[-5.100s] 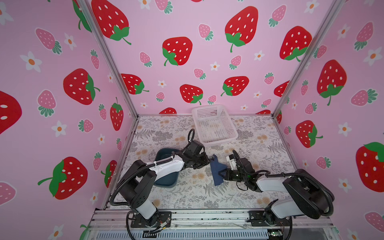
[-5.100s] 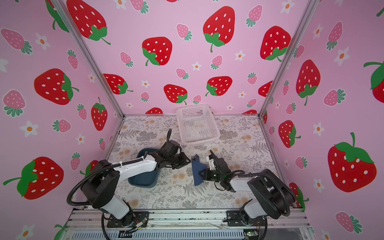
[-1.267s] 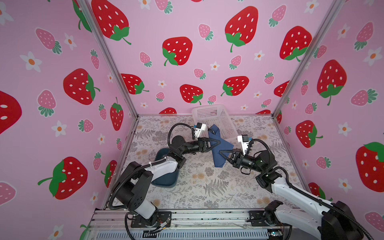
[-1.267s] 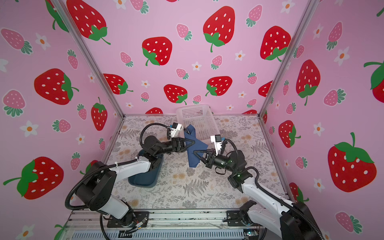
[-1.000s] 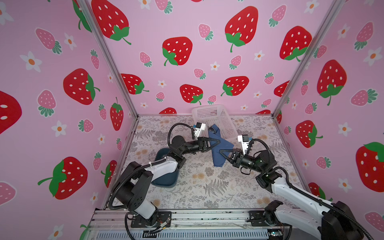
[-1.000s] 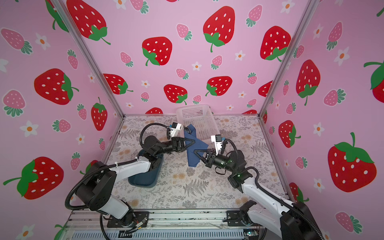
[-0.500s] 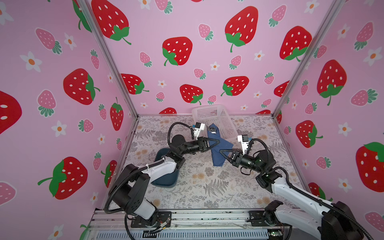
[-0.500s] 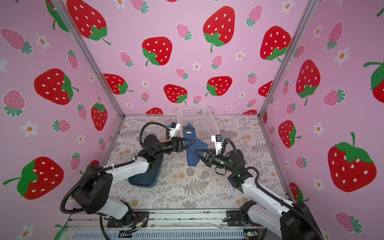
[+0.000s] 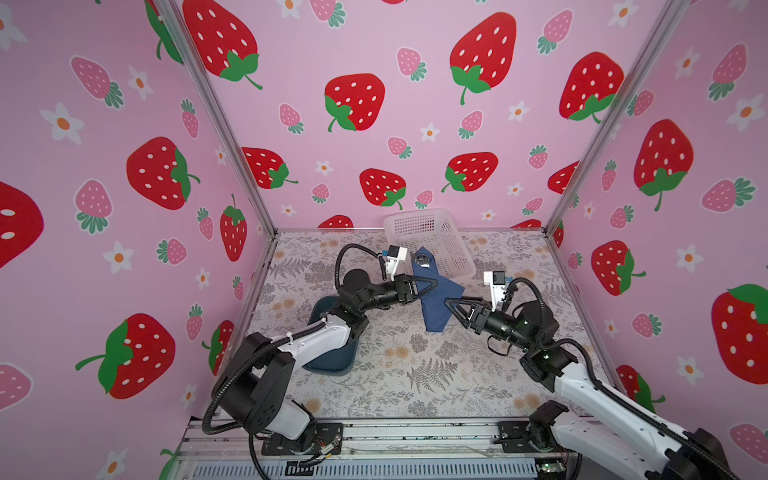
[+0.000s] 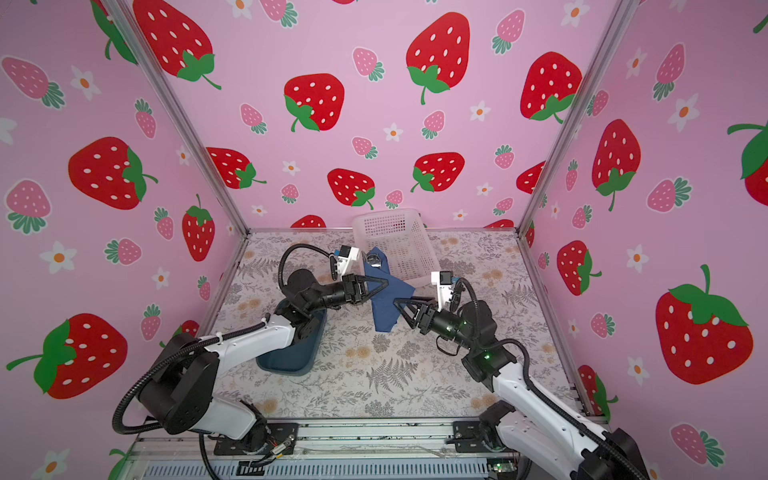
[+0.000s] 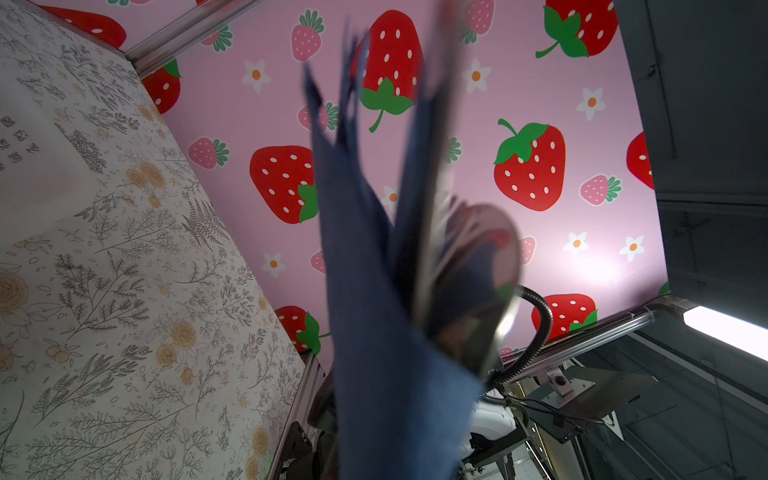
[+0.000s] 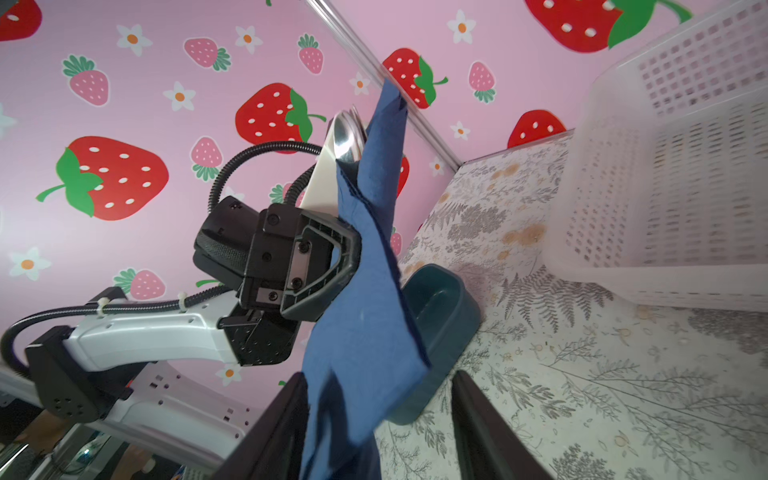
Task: Place the utensils on the paper napkin and roll it up
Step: 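Move the right gripper up along the bundle to regrip the napkin wrap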
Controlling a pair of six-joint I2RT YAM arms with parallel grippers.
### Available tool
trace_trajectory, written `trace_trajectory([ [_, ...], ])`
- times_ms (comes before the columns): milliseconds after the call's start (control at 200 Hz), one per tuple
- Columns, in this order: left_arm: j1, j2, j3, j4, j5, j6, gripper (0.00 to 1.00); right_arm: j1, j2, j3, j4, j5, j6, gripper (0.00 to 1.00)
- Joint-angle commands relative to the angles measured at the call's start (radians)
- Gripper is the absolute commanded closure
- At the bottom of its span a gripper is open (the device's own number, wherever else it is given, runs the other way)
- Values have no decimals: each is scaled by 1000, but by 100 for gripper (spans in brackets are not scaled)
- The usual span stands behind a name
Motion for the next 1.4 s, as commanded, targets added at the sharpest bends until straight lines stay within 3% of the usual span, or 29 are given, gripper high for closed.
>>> trace_trajectory([
  [0, -1, -46, 1, -15, -26, 46, 92, -6, -65, 52, -155, 117, -39, 38],
  [155, 0, -62, -4, -57, -53, 71, 92, -6, -126, 115, -269, 155, -87, 40],
  [275, 0, -70, -11, -70, -67, 79, 92, -6, -133, 171, -288, 87, -126, 56],
  [525, 0, -76, -7, -100, -77, 92, 93, 18, -13, 256, -343, 15, -145, 73],
  [900, 0, -80, -4, -125, -75, 99, 93, 108, 131, 340, -426, 88, -191, 68],
  [1396, -1, -70, 10, -123, -52, 95, 93, 116, 185, 343, -422, 88, -191, 62],
])
